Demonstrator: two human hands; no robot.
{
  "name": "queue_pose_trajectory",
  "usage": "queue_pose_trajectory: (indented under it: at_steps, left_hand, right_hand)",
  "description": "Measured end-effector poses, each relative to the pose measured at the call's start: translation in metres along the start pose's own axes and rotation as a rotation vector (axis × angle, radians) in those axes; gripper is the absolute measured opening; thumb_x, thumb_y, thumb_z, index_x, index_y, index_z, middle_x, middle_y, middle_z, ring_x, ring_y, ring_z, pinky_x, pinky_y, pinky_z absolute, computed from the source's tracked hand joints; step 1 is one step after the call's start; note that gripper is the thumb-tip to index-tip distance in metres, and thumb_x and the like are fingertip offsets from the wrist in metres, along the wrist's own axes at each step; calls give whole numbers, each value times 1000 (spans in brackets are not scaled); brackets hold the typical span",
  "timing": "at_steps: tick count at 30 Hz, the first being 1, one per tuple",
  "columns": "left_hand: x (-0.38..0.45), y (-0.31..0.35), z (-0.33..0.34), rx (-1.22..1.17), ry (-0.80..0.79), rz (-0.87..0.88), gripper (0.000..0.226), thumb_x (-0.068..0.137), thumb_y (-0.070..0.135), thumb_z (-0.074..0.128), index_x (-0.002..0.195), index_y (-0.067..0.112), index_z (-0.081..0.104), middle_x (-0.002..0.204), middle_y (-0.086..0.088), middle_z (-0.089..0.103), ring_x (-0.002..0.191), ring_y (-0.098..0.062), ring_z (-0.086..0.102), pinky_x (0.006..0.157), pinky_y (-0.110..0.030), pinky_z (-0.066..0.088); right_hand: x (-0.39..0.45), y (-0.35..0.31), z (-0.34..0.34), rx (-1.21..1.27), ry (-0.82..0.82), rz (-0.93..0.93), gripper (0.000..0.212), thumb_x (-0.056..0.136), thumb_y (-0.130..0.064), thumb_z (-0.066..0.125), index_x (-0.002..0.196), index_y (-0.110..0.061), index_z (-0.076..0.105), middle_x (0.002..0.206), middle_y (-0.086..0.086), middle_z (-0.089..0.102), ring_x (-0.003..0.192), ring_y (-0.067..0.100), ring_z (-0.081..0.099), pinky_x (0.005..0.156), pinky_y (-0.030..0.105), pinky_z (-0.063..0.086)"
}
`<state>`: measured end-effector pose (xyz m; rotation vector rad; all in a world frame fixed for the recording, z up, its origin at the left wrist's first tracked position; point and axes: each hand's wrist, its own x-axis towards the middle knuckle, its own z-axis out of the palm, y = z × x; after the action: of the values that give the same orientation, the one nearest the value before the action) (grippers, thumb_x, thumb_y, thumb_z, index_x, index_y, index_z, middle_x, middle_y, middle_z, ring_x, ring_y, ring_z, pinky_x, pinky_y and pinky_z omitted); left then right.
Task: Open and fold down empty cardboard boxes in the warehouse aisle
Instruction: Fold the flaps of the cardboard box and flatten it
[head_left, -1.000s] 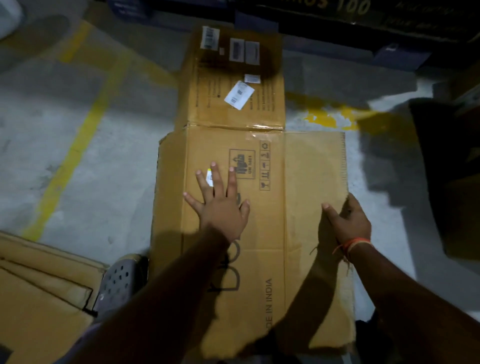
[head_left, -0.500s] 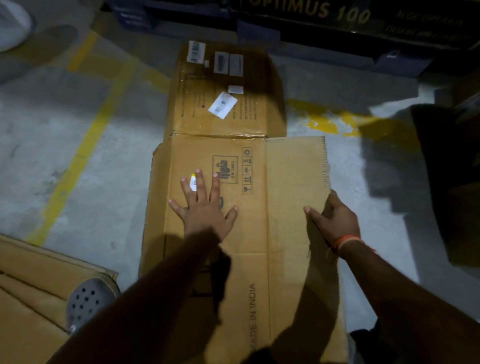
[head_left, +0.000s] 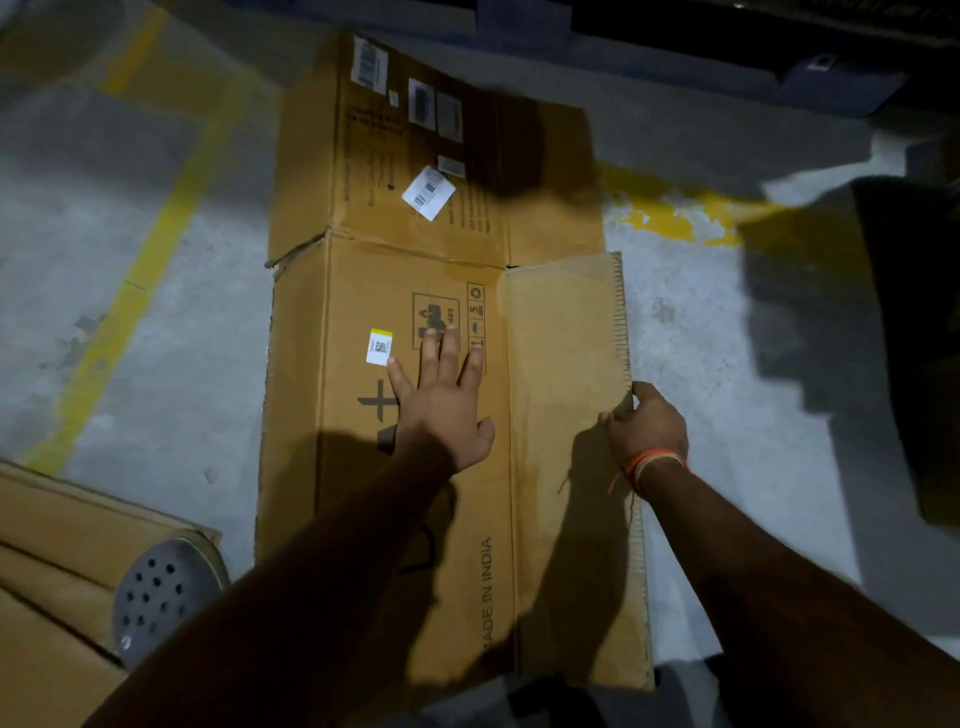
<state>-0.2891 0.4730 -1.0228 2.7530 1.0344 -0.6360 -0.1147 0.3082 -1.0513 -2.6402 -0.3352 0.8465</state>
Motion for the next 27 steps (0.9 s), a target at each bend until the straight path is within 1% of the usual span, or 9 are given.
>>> queue_pose_trajectory:
  at_steps: [3,7,11,13,15,18,21,24,27]
  left_hand:
    - [-6,-9,1,31,172,-108,85,92,48,46,162,17,10,168,-16,-17,154,-40,-12,115,-74,11]
    - [-22,-37,11,11,322,-265,85,90,57,49,160,17,22,169,-21,-2,155,-43,-1,113,-75,14]
    - [-24,-43,7,-7,295,-251,89,87,61,52,160,18,23,170,-17,-2,156,-40,-1,111,-71,21]
    - [-25,-41,-1,-119,323,-286,90,86,56,56,159,14,24,169,-18,-1,156,-37,2,111,-70,23]
    - [-28,-45,-7,-294,415,-295,89,88,49,58,159,10,21,170,-16,-3,156,-35,6,113,-67,24]
    - [-36,-63,-21,-617,589,-341,88,94,39,64,161,6,18,170,-14,0,154,-33,19,118,-43,28]
    - [-44,-93,-17,-769,464,-469,89,97,43,63,160,2,16,169,-17,10,153,-33,23,117,-29,21]
    - [-52,-118,8,-778,248,-490,98,94,66,53,163,10,12,169,-16,11,155,-34,14,125,-44,16]
    - [-55,-126,21,-782,224,-494,105,85,82,43,163,22,5,170,-10,8,156,-32,9,123,-60,15]
  right_hand:
    - [2,8,2,8,2,61,41,87,-29,74,123,-16,60,110,15,70,106,36,63,93,45,54]
    - [6,21,0,17,0,143,36,86,-36,75,114,-17,63,110,12,71,112,37,60,97,42,50]
    - [4,25,2,-27,-93,164,67,75,-49,81,129,-18,56,123,15,60,117,39,56,100,48,51]
    - [-4,29,6,81,-170,232,79,69,-51,86,131,-15,51,124,16,54,110,38,58,93,50,55]
    - [-15,33,11,93,-244,256,76,72,-49,86,126,-11,50,118,15,57,103,34,59,87,47,57]
    - [-25,41,17,64,-277,266,65,74,-47,85,115,-9,52,107,12,61,94,30,61,78,40,55]
    - [-28,41,19,-13,-262,247,57,72,-54,83,99,-5,69,87,11,71,77,28,69,74,39,60]
    - [-35,33,13,-78,-242,196,46,75,-53,81,79,-8,76,69,8,72,59,24,70,66,34,59]
    - [-42,29,7,-124,-186,162,46,77,-52,80,68,-8,74,57,7,70,53,25,69,70,39,60]
